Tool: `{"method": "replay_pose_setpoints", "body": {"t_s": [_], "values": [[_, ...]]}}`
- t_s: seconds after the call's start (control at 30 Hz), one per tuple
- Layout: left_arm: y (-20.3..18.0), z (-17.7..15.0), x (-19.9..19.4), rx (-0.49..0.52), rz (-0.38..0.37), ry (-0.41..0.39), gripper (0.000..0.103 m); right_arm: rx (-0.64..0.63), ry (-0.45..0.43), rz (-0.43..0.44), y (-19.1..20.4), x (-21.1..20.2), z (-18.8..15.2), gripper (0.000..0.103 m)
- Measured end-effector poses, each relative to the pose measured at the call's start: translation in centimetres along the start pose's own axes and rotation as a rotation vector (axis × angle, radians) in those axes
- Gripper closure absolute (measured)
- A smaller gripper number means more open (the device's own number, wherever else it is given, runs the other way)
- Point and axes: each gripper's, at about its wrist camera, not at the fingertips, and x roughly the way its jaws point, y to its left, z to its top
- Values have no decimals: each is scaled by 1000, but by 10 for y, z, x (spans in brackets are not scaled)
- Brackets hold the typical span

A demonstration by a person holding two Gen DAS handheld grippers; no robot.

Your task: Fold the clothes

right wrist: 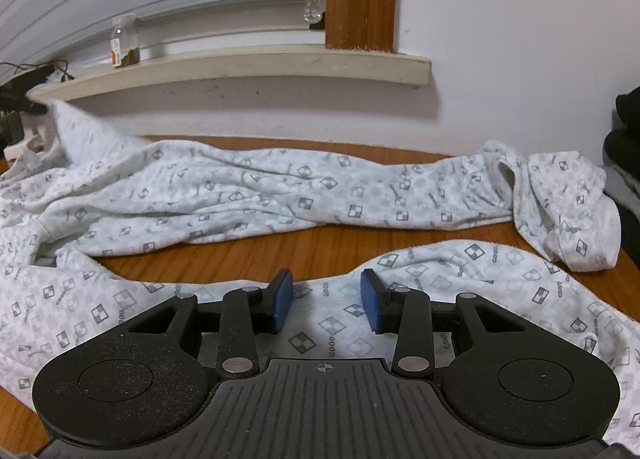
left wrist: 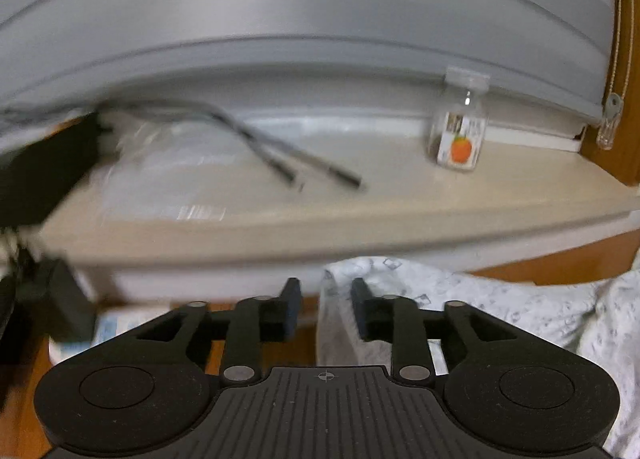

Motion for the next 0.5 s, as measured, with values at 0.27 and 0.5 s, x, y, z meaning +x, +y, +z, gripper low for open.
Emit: {"method": "replay_pose_setpoints", "body": {"t_s": [0.27,0.5], "values": [[10,-76,-44,-24,-106,87,67,7,1,20,-2,-1,1,60],[-5,-114,-66,49,-150,95,67,4,2,18,-1,-1,1,59]]}}
